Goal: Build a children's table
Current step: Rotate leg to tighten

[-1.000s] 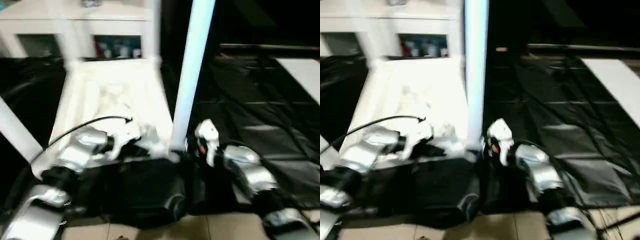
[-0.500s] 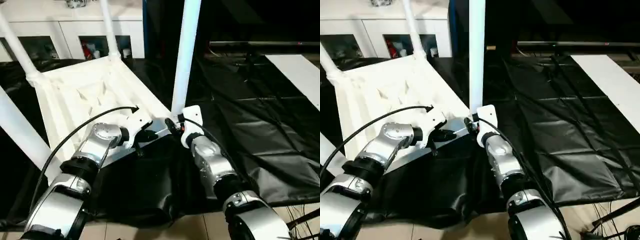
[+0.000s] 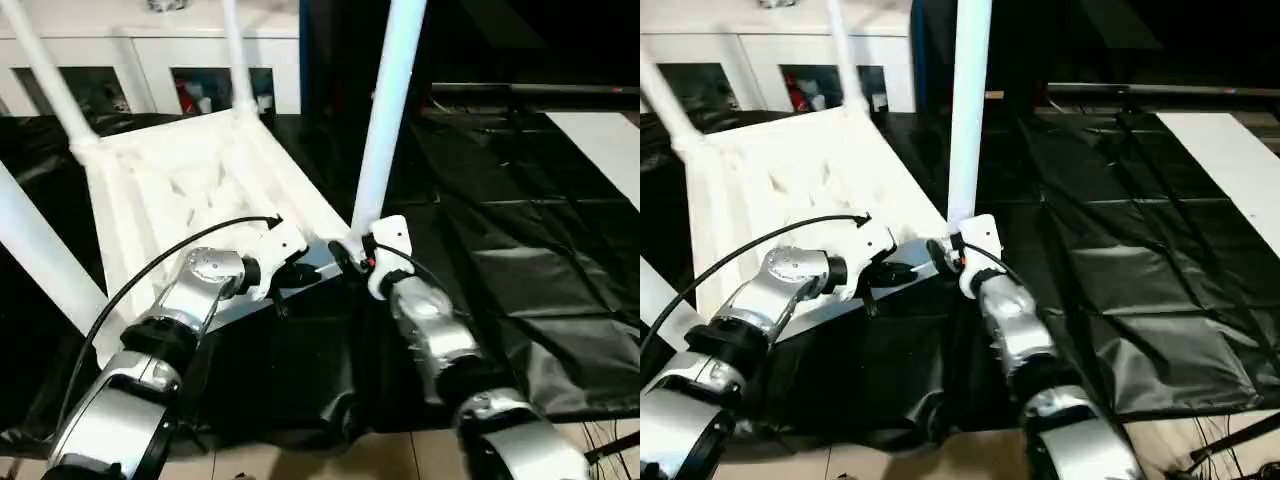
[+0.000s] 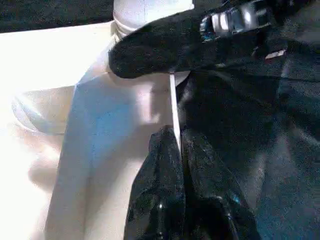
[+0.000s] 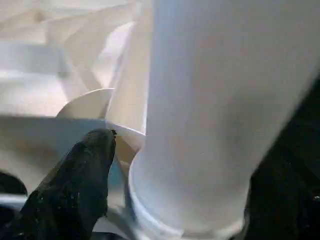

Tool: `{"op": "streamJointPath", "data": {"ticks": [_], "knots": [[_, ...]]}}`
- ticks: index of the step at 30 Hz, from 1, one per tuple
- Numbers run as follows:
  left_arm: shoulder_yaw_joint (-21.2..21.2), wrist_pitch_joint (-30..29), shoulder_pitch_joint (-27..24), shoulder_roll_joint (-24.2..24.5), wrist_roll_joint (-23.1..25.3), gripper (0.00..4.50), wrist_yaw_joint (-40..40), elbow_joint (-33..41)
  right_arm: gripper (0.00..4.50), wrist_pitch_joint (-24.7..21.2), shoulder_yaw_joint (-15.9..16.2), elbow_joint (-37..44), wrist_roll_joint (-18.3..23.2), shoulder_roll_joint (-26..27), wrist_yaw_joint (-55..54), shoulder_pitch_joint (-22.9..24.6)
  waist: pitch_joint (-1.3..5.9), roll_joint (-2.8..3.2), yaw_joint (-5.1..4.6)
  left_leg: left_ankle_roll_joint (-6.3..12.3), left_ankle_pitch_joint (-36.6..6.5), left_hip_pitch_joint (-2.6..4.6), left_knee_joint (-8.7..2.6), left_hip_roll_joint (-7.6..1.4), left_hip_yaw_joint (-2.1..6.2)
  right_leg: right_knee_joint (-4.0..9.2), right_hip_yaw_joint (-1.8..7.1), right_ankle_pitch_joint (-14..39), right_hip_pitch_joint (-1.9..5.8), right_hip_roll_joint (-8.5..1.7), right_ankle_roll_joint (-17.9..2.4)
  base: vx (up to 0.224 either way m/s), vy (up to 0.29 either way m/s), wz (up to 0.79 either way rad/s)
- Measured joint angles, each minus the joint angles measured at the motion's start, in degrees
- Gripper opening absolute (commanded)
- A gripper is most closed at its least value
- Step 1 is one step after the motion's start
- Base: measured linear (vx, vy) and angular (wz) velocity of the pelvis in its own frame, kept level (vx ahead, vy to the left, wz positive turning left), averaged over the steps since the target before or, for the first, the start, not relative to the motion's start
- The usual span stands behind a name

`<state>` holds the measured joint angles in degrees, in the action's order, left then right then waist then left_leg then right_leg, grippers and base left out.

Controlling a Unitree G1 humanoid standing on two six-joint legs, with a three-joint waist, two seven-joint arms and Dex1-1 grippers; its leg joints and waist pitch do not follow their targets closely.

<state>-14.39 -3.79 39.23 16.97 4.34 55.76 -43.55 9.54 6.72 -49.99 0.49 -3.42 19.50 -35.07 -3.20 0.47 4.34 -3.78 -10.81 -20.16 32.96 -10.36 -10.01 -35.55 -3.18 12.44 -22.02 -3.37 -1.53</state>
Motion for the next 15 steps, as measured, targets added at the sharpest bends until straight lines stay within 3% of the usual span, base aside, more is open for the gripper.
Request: {"op": "streamJointPath", "data": {"ticks": [4,10,15], "knots": [[-0.2,1.2,-1.6,1.7,-0.5,0.00,4.3,2.5,3.95,-0.8,0.6,6.2,3.6,-4.3,13.7,4.1,-0.01,0.01,0.82,0.07,0.0,-0.10,-0.07,-0.02,0.00,0.19,-0.11,0.0,0.00,0.00,0.0,0.000,0.000,0.00],[-1.5,0.5,-5.9,7.8,-3.3,0.00,15.0,9.5,3.95,-2.9,5.4,17.7,8.4,-14.2,35.8,9.4,0.01,0.04,1.33,0.55,0.0,-0.29,-0.02,-0.12,0.01,0.40,-0.32,0.0,0.00,-0.01,0.0,0.000,0.000,0.00],[-3.1,-3.4,-8.6,10.8,-5.3,0.00,22.6,15.8,3.95,-3.9,7.3,19.7,8.7,-16.1,44.0,10.5,0.00,0.06,1.99,0.52,0.0,-0.35,0.06,-0.24,0.00,0.39,-0.44,0.0,0.01,-0.01,0.0,0.000,0.000,0.00]]}}
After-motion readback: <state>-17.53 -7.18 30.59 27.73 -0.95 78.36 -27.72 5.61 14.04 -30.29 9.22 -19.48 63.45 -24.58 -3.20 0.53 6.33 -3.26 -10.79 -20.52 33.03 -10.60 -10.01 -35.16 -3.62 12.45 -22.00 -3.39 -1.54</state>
